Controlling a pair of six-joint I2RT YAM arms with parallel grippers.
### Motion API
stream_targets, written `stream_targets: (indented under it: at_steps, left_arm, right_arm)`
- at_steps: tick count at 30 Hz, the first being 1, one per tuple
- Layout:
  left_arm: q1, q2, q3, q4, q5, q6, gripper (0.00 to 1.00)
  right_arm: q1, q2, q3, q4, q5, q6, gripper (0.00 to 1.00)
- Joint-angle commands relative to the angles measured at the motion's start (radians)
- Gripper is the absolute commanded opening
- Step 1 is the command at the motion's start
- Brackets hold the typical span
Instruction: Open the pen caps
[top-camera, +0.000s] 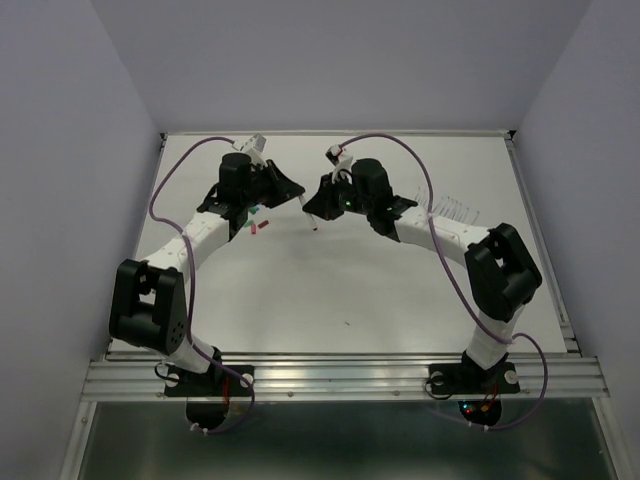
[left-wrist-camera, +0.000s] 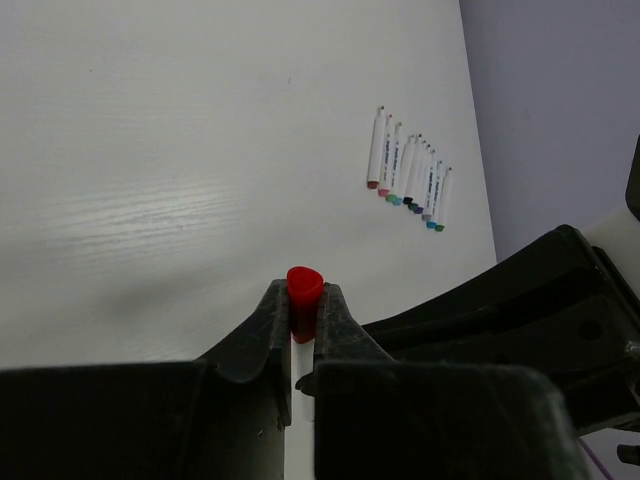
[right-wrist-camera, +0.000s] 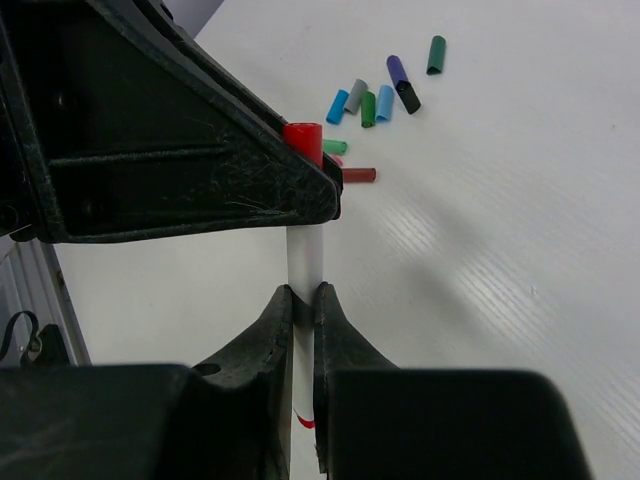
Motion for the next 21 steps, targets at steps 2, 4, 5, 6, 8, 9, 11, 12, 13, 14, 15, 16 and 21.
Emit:
stream_targets:
  at_steps: [2,4,5,6,8,9,11,12,13,14,15,16,21]
  left_arm:
    - [0.008,-0.032,0.042,0.018,-0.083,0.018,0.00]
    - [0.027,-0.040,0.049,0.013,-0.142,0.017,0.00]
    - [0.055,-0.039,0.066,0.001,-0.156,0.014,0.00]
    - [0.071,-0.036,0.077,-0.006,-0.167,0.014,0.00]
    - [0.093,-0.031,0.108,-0.071,-0.267,0.009,0.00]
    - [0.099,-0.034,0.140,-0.093,-0.305,0.014,0.00]
    - [0.106,-0.051,0.149,-0.096,-0.382,0.017,0.00]
    - [0.114,-0.055,0.152,-0.096,-0.391,0.012,0.00]
    - [0.128,-0.062,0.154,-0.096,-0.413,0.008,0.00]
    - [0.135,-0.066,0.163,-0.101,-0.417,0.004,0.00]
    - [0.145,-0.066,0.166,-0.104,-0.419,0.003,0.00]
    - [0.157,-0.071,0.167,-0.104,-0.419,0.004,0.00]
    - [0.162,-0.048,0.190,-0.173,-0.408,0.041,0.00]
  right_arm:
    - [-0.003,-0.015,-0.032,0.058,-0.032,-0.006,0.01]
    - [-0.003,-0.033,-0.108,0.057,-0.087,-0.003,0.01]
    - [-0.003,-0.058,-0.138,0.058,-0.101,0.000,0.00]
    - [-0.003,-0.070,-0.171,0.058,-0.113,0.004,0.01]
    - [-0.003,-0.101,-0.296,0.067,-0.130,0.029,0.01]
    - [-0.003,-0.125,-0.334,0.082,-0.133,0.044,0.01]
    - [-0.003,-0.147,-0.426,0.090,-0.144,0.081,0.01]
    - [-0.003,-0.164,-0.443,0.086,-0.150,0.087,0.01]
    - [-0.003,-0.175,-0.457,0.083,-0.158,0.102,0.01]
    - [-0.003,-0.184,-0.471,0.087,-0.169,0.104,0.01]
    - [-0.003,-0.193,-0.477,0.087,-0.178,0.104,0.01]
    - [-0.003,-0.217,-0.483,0.087,-0.164,0.104,0.01]
    - [-0.003,-0.251,-0.428,0.023,-0.094,0.072,0.01]
